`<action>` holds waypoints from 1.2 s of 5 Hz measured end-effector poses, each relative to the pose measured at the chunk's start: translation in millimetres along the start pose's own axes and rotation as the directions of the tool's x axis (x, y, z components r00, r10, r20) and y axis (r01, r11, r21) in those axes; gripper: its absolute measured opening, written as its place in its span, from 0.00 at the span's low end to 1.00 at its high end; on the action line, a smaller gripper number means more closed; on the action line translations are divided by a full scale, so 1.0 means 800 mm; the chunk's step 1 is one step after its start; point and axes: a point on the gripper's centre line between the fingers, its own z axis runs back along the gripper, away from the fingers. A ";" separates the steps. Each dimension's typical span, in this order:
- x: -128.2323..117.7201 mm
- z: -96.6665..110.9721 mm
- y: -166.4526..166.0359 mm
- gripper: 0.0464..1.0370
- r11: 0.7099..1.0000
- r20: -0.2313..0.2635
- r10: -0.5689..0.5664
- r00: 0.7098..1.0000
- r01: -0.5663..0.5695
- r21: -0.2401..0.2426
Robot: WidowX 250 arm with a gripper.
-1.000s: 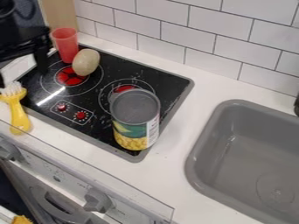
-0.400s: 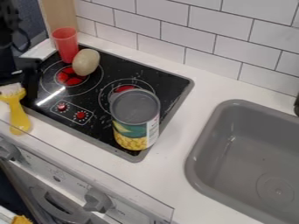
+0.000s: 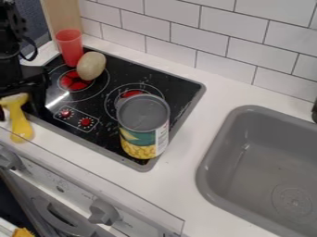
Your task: Move the yellow brush to the right top of the burner
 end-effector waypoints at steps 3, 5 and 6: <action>-0.004 -0.001 -0.003 0.27 0.999 0.020 0.038 0.999 -0.038 -0.029; -0.011 0.052 0.006 0.27 0.993 0.081 0.091 0.993 -0.084 -0.087; -0.016 0.093 -0.022 0.27 0.986 0.075 0.114 0.991 -0.103 -0.134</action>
